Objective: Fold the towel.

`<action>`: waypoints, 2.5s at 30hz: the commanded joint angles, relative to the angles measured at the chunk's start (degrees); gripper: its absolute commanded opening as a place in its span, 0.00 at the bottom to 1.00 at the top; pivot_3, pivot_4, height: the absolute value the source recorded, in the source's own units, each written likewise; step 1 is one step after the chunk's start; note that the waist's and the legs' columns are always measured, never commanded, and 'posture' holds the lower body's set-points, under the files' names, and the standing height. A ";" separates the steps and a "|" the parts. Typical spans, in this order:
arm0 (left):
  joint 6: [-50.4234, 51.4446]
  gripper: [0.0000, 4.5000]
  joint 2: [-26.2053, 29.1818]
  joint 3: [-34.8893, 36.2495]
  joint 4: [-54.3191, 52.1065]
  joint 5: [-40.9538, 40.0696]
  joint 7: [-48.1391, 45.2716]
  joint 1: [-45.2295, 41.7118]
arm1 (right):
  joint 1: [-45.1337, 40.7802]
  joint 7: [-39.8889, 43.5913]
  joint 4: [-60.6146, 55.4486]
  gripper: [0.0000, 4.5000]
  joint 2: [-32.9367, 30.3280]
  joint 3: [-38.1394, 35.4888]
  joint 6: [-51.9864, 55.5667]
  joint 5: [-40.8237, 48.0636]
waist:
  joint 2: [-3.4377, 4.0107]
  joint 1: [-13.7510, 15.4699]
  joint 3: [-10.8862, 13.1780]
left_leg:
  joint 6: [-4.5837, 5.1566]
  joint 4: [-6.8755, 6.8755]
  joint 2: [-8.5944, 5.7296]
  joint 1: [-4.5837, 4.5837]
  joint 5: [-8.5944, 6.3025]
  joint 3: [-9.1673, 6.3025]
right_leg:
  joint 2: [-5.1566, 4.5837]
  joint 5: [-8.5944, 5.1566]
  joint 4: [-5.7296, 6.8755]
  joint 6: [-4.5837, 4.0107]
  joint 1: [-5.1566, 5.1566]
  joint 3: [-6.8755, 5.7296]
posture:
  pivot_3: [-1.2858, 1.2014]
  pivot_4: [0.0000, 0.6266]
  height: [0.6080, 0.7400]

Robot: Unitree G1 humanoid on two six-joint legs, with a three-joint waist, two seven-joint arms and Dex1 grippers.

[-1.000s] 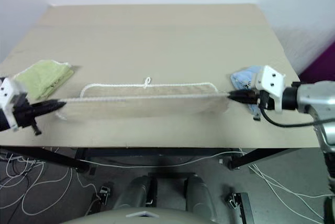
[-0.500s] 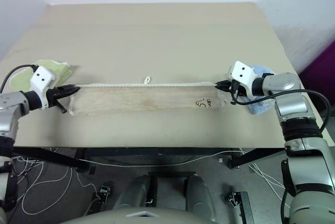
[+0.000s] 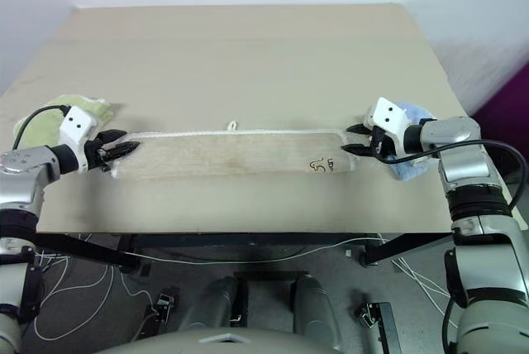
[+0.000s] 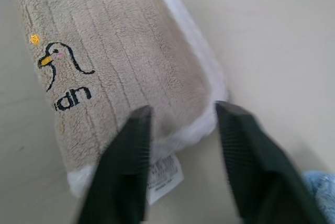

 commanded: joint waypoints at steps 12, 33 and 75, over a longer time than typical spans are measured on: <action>-2.79 0.99 1.00 10.86 -5.98 -5.23 7.53 2.18 | 15.26 -10.55 -32.47 0.99 -0.15 -18.52 22.79 18.15 | -0.03 0.17 -0.03 | 0.00 -0.01 0.02 -0.02 0.00 -0.05 | -0.07 0.00 0.00 0.00 0.00 0.02 | 0.52 0.24 1.00; 11.87 0.99 -1.60 1.44 -43.62 -15.50 -9.10 22.26 | 39.71 -74.52 -54.65 0.99 21.27 -30.42 62.43 86.18 | -0.04 0.04 -0.09 | 0.01 -0.14 0.00 0.09 -0.01 -0.12 | -0.30 -0.01 -0.09 -0.03 0.15 0.07 | 0.52 0.24 1.00; 13.06 1.00 -9.86 -3.66 -45.85 -16.03 -5.56 21.98 | 30.33 -98.53 -46.34 0.00 22.37 -29.11 39.33 88.47 | -0.09 0.10 -0.21 | 0.04 -0.06 0.06 0.16 -0.01 -0.09 | -0.02 -0.01 -0.09 -0.01 0.27 0.08 | 0.52 0.24 1.00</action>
